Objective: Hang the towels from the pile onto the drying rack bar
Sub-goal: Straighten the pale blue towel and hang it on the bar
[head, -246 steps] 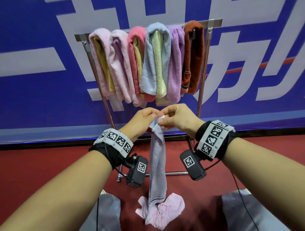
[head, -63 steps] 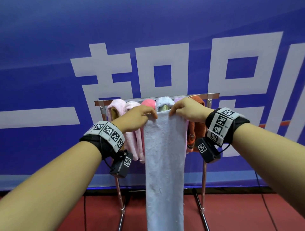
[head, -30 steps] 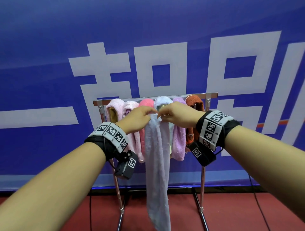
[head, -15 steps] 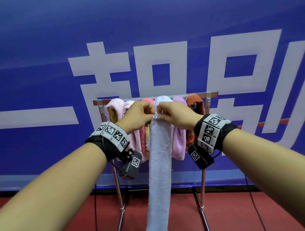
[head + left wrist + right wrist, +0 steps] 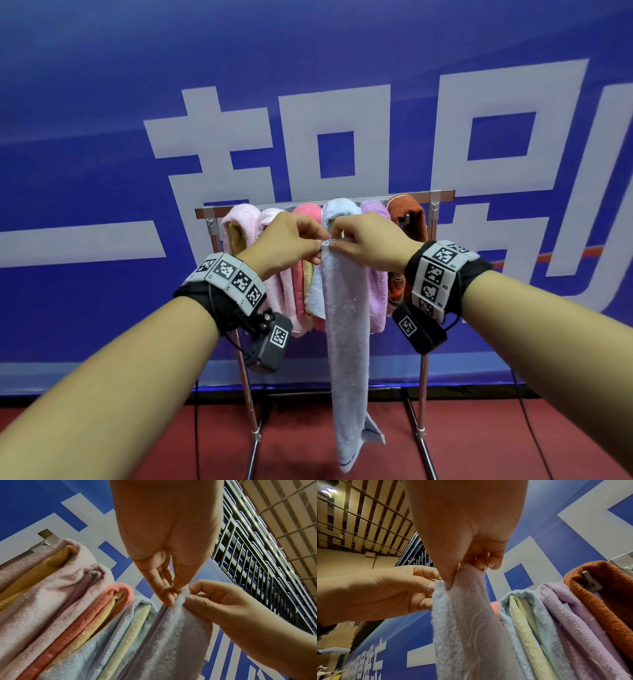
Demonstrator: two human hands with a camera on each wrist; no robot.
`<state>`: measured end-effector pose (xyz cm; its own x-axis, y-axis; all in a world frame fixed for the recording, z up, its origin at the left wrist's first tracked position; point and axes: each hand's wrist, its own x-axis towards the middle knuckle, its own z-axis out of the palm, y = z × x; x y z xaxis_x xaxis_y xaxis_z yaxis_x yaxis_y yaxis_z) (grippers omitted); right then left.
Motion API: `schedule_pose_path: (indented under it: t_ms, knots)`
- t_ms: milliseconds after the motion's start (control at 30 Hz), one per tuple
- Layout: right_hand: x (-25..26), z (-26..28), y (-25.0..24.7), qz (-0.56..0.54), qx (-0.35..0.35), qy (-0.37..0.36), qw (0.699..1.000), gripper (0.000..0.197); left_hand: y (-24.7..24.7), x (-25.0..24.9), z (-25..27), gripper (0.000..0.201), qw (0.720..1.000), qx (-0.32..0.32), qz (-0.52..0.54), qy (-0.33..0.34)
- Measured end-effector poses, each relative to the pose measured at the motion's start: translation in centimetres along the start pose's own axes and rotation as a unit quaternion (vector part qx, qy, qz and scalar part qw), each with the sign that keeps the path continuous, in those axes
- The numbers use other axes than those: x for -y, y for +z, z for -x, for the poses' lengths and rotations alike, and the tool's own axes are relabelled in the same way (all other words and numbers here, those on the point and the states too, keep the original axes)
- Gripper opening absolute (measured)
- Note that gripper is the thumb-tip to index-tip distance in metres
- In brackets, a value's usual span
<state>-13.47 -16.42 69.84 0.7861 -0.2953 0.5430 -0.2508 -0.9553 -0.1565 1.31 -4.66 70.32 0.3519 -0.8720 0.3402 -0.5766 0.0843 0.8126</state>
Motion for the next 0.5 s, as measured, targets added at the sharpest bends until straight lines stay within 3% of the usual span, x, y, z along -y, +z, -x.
schedule_pose_path:
  t_ms: [500]
  knots:
    - [0.27, 0.32, 0.16, -0.012, -0.02, 0.008, 1.0, 0.019, 0.28, -0.02, 0.24, 0.028, 0.999, 0.013, -0.018, 0.023]
